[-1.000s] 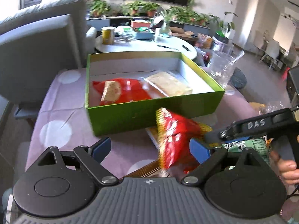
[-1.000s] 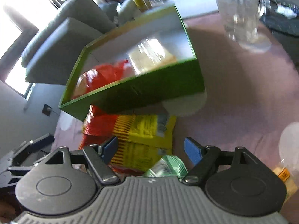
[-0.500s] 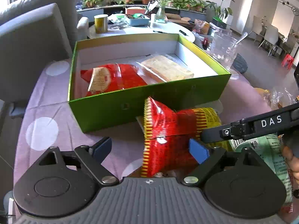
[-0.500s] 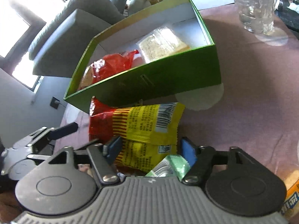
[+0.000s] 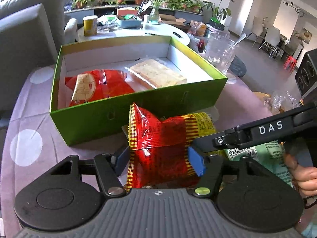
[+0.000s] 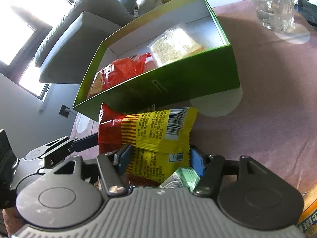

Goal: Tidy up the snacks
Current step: 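Lift the striped snack bag and carry it over the green box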

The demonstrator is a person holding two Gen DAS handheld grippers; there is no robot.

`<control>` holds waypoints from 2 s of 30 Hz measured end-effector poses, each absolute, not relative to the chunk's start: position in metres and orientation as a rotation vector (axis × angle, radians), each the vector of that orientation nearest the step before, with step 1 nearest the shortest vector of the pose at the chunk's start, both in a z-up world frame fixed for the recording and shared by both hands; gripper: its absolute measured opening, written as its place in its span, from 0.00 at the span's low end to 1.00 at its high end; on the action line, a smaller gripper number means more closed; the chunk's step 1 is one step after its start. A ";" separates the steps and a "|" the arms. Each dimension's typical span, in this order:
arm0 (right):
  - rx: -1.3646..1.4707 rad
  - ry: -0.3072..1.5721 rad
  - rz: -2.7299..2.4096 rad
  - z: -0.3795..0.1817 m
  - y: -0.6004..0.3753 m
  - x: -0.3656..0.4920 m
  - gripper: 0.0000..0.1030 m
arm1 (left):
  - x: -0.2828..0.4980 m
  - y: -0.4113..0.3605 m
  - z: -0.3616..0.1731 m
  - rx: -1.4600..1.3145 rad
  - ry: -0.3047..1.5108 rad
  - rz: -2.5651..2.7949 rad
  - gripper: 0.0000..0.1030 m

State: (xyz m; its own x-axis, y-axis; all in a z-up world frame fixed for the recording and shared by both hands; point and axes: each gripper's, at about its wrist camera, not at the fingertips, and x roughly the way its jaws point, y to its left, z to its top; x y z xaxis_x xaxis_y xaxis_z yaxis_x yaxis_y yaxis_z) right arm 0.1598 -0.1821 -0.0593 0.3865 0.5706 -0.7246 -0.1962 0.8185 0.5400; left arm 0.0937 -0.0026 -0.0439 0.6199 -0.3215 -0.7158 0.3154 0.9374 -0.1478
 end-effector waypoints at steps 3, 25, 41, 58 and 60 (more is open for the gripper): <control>0.387 1.039 0.512 -0.053 -0.182 0.154 0.50 | 0.089 -0.002 -0.037 -0.009 0.800 -0.369 0.59; 0.335 0.829 0.546 0.003 -0.180 0.135 0.50 | 0.070 0.007 0.018 -0.015 0.620 -0.348 0.60; 0.286 0.746 0.565 0.024 -0.161 0.164 0.50 | 0.103 0.023 0.034 -0.016 0.568 -0.289 0.61; 0.268 0.737 0.572 0.022 -0.146 0.212 0.50 | 0.157 0.034 0.031 -0.010 0.563 -0.238 0.61; 0.267 0.736 0.573 0.022 -0.145 0.221 0.50 | 0.165 0.036 0.029 -0.011 0.563 -0.228 0.61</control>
State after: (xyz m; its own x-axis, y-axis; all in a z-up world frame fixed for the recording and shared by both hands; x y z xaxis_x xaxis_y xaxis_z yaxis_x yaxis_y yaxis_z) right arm 0.2212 -0.1446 0.0220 0.5982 0.5782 -0.5548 -0.3967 0.8152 0.4219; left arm 0.1655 0.0363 0.0285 0.8209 -0.2174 -0.5282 0.2116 0.9747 -0.0723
